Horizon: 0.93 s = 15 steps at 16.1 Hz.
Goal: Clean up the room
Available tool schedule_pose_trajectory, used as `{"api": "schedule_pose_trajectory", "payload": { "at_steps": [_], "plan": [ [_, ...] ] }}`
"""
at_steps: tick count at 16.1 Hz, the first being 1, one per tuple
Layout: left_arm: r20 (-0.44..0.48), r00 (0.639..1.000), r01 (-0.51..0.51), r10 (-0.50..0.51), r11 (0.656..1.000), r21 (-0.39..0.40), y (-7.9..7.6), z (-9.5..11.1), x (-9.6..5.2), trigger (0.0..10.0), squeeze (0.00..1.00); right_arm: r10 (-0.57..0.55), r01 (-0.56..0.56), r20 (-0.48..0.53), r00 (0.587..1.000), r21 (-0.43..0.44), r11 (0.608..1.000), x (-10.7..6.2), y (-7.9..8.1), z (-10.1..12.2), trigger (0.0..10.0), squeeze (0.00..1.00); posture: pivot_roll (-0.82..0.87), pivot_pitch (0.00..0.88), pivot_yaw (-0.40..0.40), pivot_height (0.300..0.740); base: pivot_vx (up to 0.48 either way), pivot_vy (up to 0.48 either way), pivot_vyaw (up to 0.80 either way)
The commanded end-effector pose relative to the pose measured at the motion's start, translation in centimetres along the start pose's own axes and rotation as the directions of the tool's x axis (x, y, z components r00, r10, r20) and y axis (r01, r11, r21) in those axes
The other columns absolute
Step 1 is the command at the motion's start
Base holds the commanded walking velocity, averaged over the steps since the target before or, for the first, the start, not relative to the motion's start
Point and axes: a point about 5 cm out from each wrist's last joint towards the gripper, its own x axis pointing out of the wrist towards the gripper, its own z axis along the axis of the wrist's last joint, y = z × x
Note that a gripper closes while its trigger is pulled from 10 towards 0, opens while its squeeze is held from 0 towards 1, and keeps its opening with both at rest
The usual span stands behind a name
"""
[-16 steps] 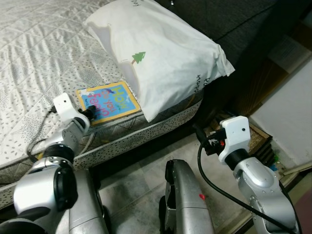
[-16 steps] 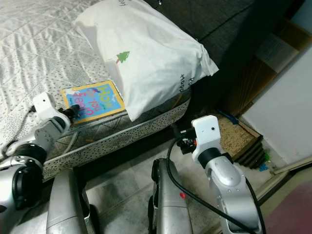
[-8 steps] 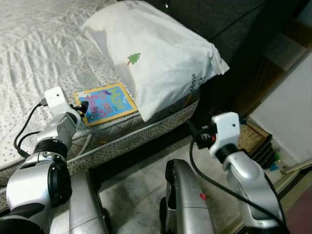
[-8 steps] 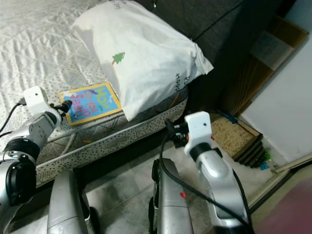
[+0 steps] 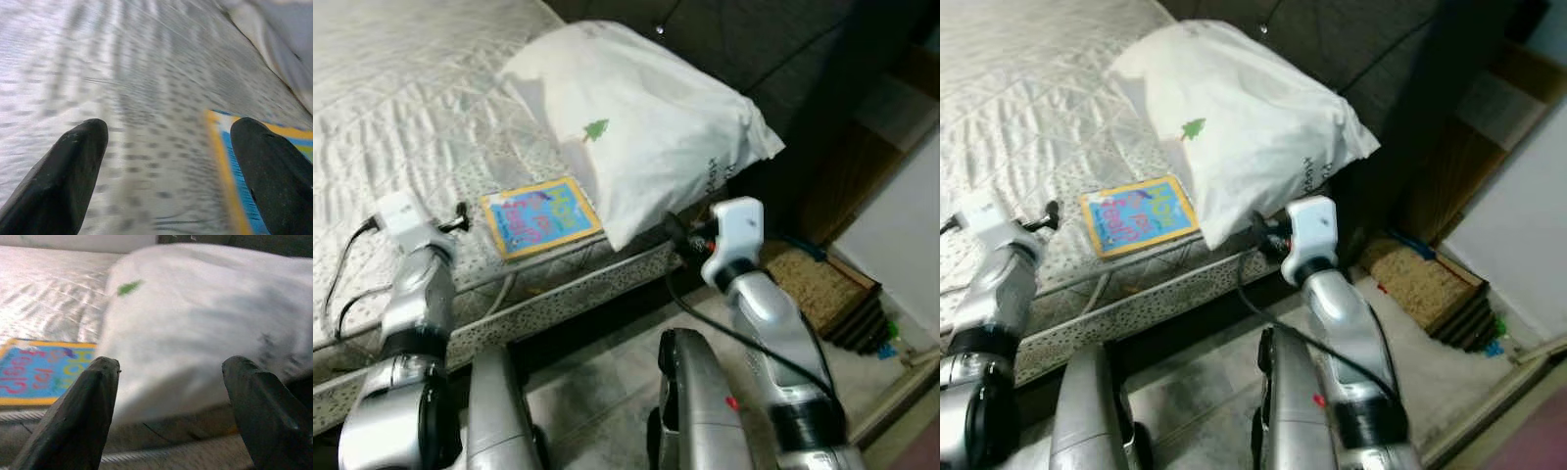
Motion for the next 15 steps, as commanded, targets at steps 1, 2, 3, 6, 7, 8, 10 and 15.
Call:
{"api": "schedule_pose_trajectory", "payload": {
  "at_steps": [1,2,3,6,7,8,10,15],
  "plan": [
    [0.099,0.995,-0.026,0.022,0.999,0.032,0.3,0.8,-1.0,10.0,1.0,0.007,-0.008,0.017,1.0,0.02,1.0,1.2,0.3,0.3,10.0,0.0,0.07,0.0,-0.063,0.499,0.0,0.0,0.0],
    [0.123,0.992,-0.034,0.028,0.999,0.041,0.4,0.9,-1.7,10.0,1.0,0.006,-0.007,0.026,1.0,0.033,0.999,1.7,0.4,0.4,10.0,0.0,0.08,0.0,-0.062,0.499,0.0,0.0,0.0],
    [0.183,0.983,-0.029,0.014,0.996,0.08,0.1,1.1,-3.4,10.0,1.0,0.007,-0.011,0.064,0.998,0.062,0.998,2.4,0.4,1.0,10.0,0.0,0.09,0.0,-0.064,0.499,0.0,0.0,0.0],
    [0.229,0.973,-0.008,-0.03,0.987,0.162,-0.9,0.6,-6.2,10.0,1.0,0.002,-0.014,0.114,0.994,0.104,0.994,2.4,0.3,1.8,10.0,0.0,0.07,0.0,-0.06,0.503,0.0,0.0,0.0],
    [0.232,0.971,0.011,-0.051,0.985,0.172,-1.5,0.3,-7.1,10.0,1.0,0.001,-0.015,0.126,0.992,0.112,0.994,2.5,0.3,1.9,10.0,0.0,0.05,0.0,-0.057,0.513,0.0,0.0,0.0],
    [0.232,0.971,0.022,-0.063,0.984,0.178,-1.9,0.3,-7.3,10.0,1.0,-0.001,-0.014,0.129,0.992,0.115,0.993,2.4,0.3,2.0,10.0,0.0,0.05,0.0,-0.06,0.518,0.0,0.0,0.0],
    [0.25,0.962,0.058,-0.111,0.976,0.208,-3.8,0.5,-8.7,10.0,0.0,-0.002,-0.014,0.134,0.991,0.115,0.993,2.2,0.3,1.6,10.0,0.0,0.04,0.0,-0.057,0.543,0.0,0.0,0.0],
    [0.283,0.956,-0.023,-0.071,0.949,0.315,-4.1,-0.6,-9.9,10.0,0.0,0.02,-0.03,0.125,0.992,0.082,0.996,2.8,0.6,1.2,10.0,0.0,0.08,0.0,-0.08,0.582,0.0,0.0,0.0]
  ]
}}
